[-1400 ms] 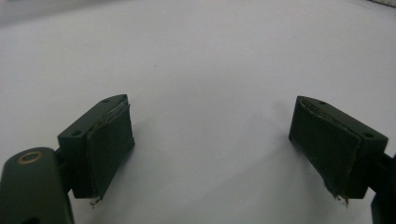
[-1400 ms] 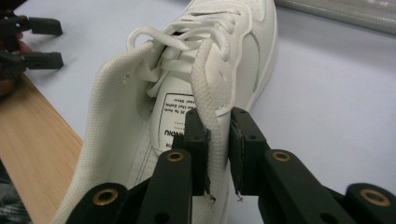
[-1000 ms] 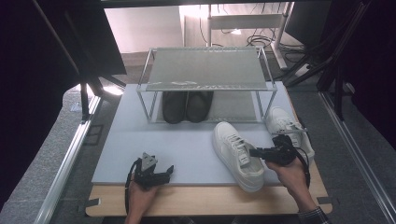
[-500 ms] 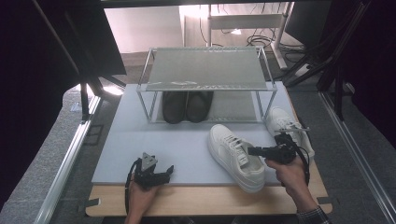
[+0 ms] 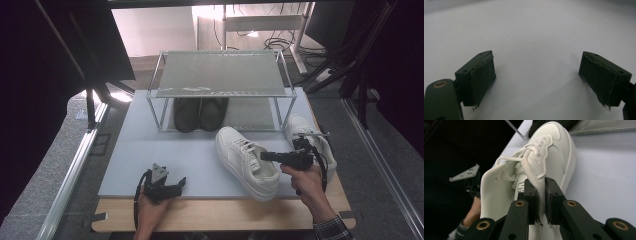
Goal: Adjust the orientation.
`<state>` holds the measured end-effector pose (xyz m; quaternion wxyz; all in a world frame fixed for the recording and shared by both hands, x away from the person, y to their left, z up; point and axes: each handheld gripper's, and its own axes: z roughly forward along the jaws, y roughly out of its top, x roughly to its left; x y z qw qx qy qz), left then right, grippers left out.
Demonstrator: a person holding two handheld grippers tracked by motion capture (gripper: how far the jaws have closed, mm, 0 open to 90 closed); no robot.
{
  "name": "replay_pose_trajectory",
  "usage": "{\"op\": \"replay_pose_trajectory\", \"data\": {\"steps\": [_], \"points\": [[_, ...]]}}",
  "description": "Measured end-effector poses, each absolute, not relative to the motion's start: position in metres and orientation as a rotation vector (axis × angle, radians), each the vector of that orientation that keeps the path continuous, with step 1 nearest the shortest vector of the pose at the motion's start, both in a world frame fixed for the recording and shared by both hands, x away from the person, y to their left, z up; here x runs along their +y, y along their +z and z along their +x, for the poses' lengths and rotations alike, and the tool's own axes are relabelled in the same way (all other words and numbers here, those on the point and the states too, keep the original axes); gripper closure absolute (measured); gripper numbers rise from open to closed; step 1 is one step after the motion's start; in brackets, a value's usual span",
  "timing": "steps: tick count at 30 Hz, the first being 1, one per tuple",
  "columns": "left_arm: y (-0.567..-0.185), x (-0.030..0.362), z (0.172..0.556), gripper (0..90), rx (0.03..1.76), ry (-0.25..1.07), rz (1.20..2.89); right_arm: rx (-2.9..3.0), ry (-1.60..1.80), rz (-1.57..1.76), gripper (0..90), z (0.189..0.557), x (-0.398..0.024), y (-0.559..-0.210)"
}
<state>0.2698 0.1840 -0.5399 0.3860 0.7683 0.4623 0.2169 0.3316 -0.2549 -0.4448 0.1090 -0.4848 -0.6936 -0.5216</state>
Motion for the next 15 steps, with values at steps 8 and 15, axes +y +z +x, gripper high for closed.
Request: {"op": "replay_pose_trajectory", "data": {"steps": [8, 15], "points": [[-0.54, 0.184, 0.27, 13.1, 1.177, 0.553, 1.957, -1.99, -1.598, -1.401, 80.9, 0.337, -0.249, -0.438], [-0.54, 0.184, 0.27, 13.1, 1.178, 0.554, 1.958, -1.978, -1.617, -1.373, 81.0, 0.341, -0.243, -0.424]]}}
